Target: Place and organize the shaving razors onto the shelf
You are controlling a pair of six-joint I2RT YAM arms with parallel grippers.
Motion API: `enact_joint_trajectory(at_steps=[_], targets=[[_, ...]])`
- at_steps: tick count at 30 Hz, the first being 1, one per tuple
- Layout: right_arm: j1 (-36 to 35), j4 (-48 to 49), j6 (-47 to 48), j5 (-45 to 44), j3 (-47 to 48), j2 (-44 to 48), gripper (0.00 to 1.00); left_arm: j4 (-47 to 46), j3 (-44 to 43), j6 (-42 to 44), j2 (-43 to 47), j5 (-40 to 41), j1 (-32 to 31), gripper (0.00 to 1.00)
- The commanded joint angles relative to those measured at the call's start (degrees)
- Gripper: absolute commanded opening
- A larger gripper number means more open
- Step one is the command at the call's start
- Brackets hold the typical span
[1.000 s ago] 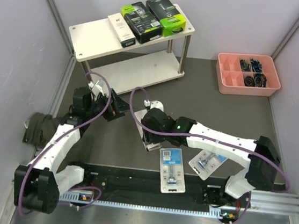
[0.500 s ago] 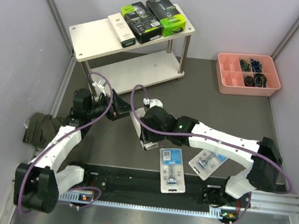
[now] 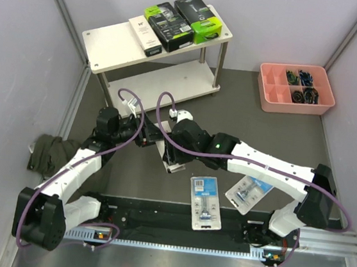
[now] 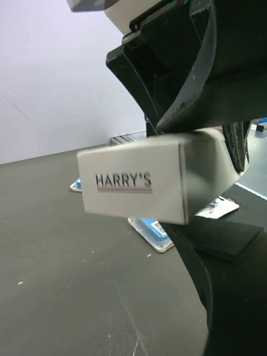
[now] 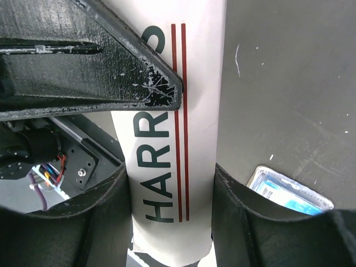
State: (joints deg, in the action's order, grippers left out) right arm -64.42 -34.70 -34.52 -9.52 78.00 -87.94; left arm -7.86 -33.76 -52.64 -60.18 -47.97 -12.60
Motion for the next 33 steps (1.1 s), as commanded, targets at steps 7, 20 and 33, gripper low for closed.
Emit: enact_joint_trajectory(at_steps=[7, 20, 33], targets=[[0.4, 1.2, 0.4, -2.0, 3.3, 0.1, 0.32, -2.1, -0.7, 0.9, -0.5, 0.2, -0.9, 0.17], [0.4, 0.2, -1.2, -5.1, 3.0, 3.2, 0.99, -9.4, -0.7, -4.4, -3.0, 0.3, -0.9, 0.09], [20.5, 25.2, -22.0, 19.1, -26.6, 27.8, 0.99, -40.3, -0.2, -21.8, -13.5, 0.2, -0.9, 0.09]])
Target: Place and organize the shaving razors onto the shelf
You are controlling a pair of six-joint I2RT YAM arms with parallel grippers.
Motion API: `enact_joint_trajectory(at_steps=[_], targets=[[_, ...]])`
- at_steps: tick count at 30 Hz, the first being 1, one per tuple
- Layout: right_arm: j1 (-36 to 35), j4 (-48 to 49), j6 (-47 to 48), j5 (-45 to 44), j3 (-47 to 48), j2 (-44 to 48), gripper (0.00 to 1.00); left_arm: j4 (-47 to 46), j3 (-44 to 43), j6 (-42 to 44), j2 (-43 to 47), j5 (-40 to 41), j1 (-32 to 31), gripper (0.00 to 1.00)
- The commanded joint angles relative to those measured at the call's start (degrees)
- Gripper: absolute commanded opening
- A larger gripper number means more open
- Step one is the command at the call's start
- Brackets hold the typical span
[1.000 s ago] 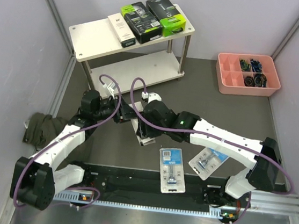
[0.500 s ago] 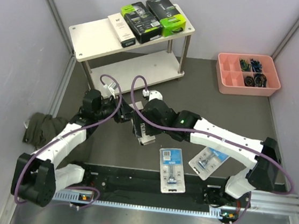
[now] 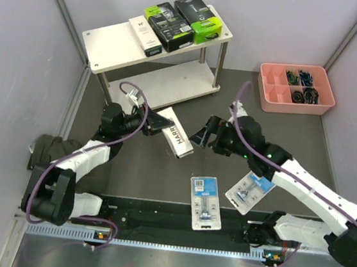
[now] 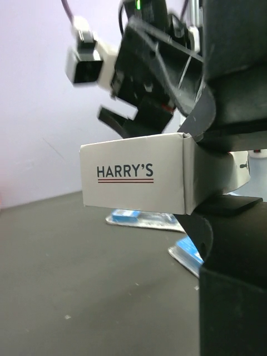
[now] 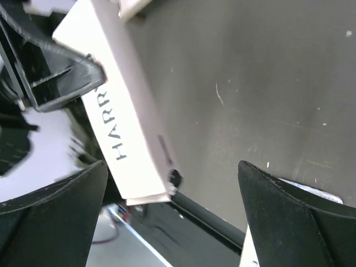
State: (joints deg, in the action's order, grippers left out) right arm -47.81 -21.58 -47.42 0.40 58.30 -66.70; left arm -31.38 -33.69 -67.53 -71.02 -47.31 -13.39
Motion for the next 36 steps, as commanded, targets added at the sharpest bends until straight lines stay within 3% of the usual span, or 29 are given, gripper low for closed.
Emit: enact_joint_trajectory(at_steps=[1, 12, 18, 26, 36], targets=[[5.4, 13.7, -10.3, 10.6, -8.4, 8.0, 0.99, -21.0, -0.2, -8.7, -3.6, -0.5, -0.1, 0.09], [7.6, 45.2, -27.9, 18.2, -25.3, 8.3, 0.99, -42.3, -0.1, -20.2, -14.3, 0.6, -0.1, 0.08], [7.6, 49.7, -28.0, 18.1, -26.0, 6.6, 0.97, -45.1, -0.5, -22.0, -16.0, 0.9, -0.1, 0.08], [6.5, 54.9, -28.9, 18.7, -24.6, 0.7, 0.87, -45.3, -0.2, -21.9, -16.3, 1.1, -0.1, 0.07], [4.8, 57.2, -28.5, 17.4, -22.5, -3.4, 0.66, -46.3, 0.8, -22.7, -16.3, 1.4, -0.2, 0.07]])
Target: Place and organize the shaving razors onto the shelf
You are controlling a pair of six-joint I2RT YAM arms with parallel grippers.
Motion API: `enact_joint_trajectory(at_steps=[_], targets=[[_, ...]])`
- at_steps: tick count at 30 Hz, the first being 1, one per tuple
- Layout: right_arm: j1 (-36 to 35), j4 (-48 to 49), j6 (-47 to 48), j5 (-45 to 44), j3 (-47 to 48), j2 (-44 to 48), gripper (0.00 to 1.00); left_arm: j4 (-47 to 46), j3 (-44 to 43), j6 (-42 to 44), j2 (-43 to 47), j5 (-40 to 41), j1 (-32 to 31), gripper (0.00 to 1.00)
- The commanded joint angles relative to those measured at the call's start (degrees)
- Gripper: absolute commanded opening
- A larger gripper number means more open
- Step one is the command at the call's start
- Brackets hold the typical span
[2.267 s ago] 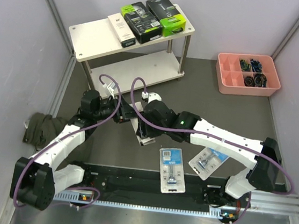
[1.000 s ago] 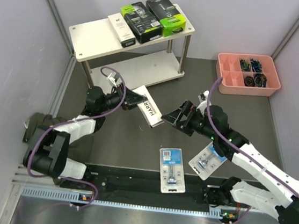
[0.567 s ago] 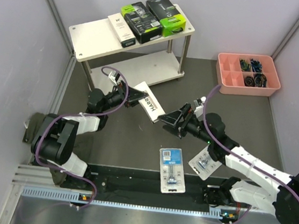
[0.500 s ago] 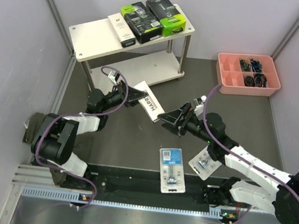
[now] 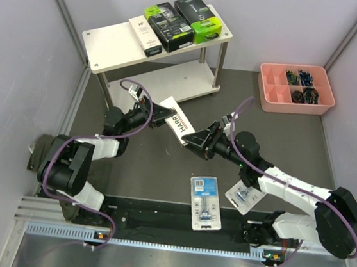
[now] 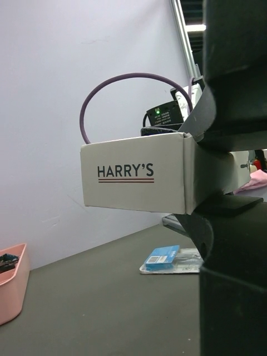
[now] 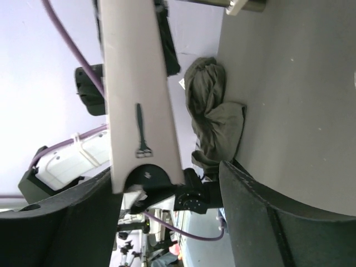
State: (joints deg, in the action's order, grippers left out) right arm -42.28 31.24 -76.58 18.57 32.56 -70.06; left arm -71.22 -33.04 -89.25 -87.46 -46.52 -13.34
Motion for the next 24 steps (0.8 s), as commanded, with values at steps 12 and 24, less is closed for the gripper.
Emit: enact_joint_trajectory(at_steps=[12, 24], targets=[[-0.7, 7.0, 0.6, -1.1, 2.6, -0.4, 0.32, -7.8, 1.0, -1.8, -0.3, 0.5, -0.4, 0.1], [-0.7, 4.9, 1.4, -1.5, 3.2, 0.8, 0.13, -7.1, 1.0, -0.6, 0.1, -0.7, -0.4, 0.69]])
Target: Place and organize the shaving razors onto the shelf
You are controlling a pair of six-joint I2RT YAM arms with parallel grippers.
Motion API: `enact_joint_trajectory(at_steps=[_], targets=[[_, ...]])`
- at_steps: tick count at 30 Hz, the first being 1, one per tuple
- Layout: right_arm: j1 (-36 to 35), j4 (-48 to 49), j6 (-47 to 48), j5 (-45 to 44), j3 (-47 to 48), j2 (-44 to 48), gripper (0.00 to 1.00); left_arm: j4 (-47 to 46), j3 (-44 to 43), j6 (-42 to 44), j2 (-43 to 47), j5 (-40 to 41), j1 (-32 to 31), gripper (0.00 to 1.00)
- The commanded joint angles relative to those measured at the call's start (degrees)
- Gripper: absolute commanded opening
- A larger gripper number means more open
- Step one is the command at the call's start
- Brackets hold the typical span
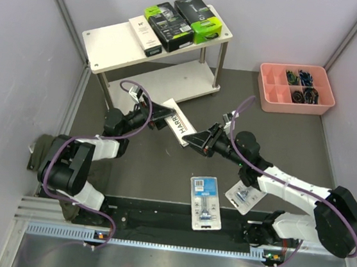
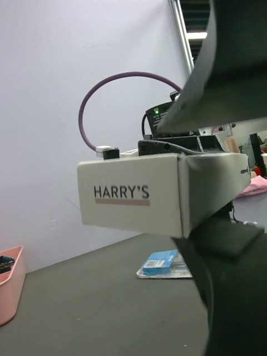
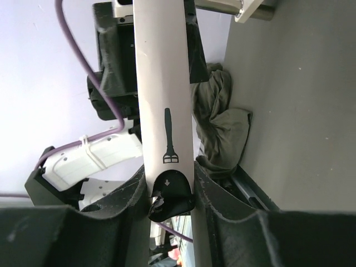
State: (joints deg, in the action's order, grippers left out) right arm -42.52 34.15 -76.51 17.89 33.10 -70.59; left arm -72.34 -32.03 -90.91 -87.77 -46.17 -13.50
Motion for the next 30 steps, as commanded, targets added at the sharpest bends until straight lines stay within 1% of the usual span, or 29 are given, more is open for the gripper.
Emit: enact_joint_trajectory(at_steps=[1, 3, 5, 6, 7, 8, 9, 10, 11, 12, 13, 14, 15, 16, 17, 19, 20, 21, 23, 24, 26, 28, 30], targets=[[-0.4, 1.9, 1.4, -0.9, 2.8, 1.4, 0.13, -5.6, 0.0, 1.4, 0.8, -1.1, -0.2, 0.74], [-0.5, 1.3, 1.5, -1.0, 3.1, 1.7, 0.12, -3.3, -0.1, 2.9, 1.4, -1.3, -0.2, 0.88], [-0.5, 1.0, 1.6, -1.5, 3.1, 1.9, 0.12, 1.4, -0.5, 5.6, 2.8, -1.4, -0.2, 0.97], [-0.5, 0.0, 1.7, -1.7, 3.2, 2.1, 0.12, 3.6, -0.8, 6.8, 4.2, -1.3, -0.2, 0.99], [-0.5, -0.4, 1.9, -2.0, 3.2, 2.7, 0.12, 5.8, -1.1, 8.1, 5.0, -1.3, -0.2, 0.99], [-0.4, -1.0, 2.1, -2.4, 3.2, 3.1, 0.12, 8.4, -1.4, 11.5, 5.9, -1.2, -0.2, 0.99], [-0.4, -1.6, 2.4, -2.6, 3.4, 3.4, 0.12, 16.0, -2.3, 13.7, 7.9, -1.1, -0.2, 0.99], [-0.5, -2.9, 2.6, -2.9, 3.5, 4.1, 0.12, 20.2, -2.9, 16.2, 9.1, -0.3, -0.2, 0.99], [-0.5, -3.6, 2.8, -3.4, 3.5, 4.6, 0.12, 26.2, -3.8, 22.0, 10.2, 0.5, -0.2, 0.99], [-0.4, -4.0, 2.9, -3.6, 3.5, 4.9, 0.12, 37.6, -5.9, 25.4, 12.8, 1.4, -0.2, 0.99], [-0.4, -5.4, 3.1, -3.7, 3.5, 5.5, 0.12, 44.7, -7.2, 28.7, 13.9, 3.0, -0.2, 0.99], [-0.4, -6.1, 3.3, -4.1, 3.6, 6.2, 0.12, 51.2, -8.6, 35.0, 15.1, 6.7, -0.2, 0.99], [-0.3, -6.9, 3.6, -4.3, 3.8, 6.7, 0.11, 56.9, -11.3, 37.8, 16.9, 9.0, -0.2, 0.99], [-0.3, -7.5, 4.0, -4.4, 3.9, 7.0, 0.12, 65.7, -12.3, 40.1, 17.6, 10.5, -0.2, 0.99], [-0.3, -9.3, 4.3, -4.6, 4.2, 7.8, 0.12, 69.6, -13.1, 43.4, 18.6, 14.4, -0.2, 0.99], [-0.3, -10.4, 5.1, -4.6, 4.5, 8.4, 0.12, 80.2, -15.6, 46.0, 21.0, 18.5, -0.2, 0.99], [-0.3, -11.6, 5.3, -4.8, 4.9, 8.8, 0.11, 82.9, -16.0, 47.7, 22.0, 20.6, -0.2, 0.99], [-0.2, -12.0, 5.6, -4.8, 5.0, 9.1, 0.12, 85.3, -16.5, 48.1, 23.9, 24.5, -0.2, 0.99], [-0.2, -12.9, 6.2, -4.9, 5.4, 9.6, 0.12, 90.3, -16.6, 49.3, 26.0, 28.4, -0.1, 0.99], [-0.1, -13.4, 6.3, -4.8, 5.6, 9.9, 0.12, 91.9, -16.5, 49.3, 28.1, 32.9, -0.1, 0.99], [-0.2, -13.9, 6.8, -4.7, 5.9, 10.0, 0.12, 96.4, -16.3, 49.0, 30.3, 37.1, -0.1, 0.99], [-0.1, -14.9, 7.5, -4.4, 6.7, 10.0, 0.12, 99.2, -16.0, 48.4, 33.3, 43.8, -0.1, 0.99], [-0.1, -15.8, 8.0, -4.1, 7.7, 9.9, 0.12, 103.2, -16.0, 48.0, 35.6, 48.6, -0.1, 0.99]])
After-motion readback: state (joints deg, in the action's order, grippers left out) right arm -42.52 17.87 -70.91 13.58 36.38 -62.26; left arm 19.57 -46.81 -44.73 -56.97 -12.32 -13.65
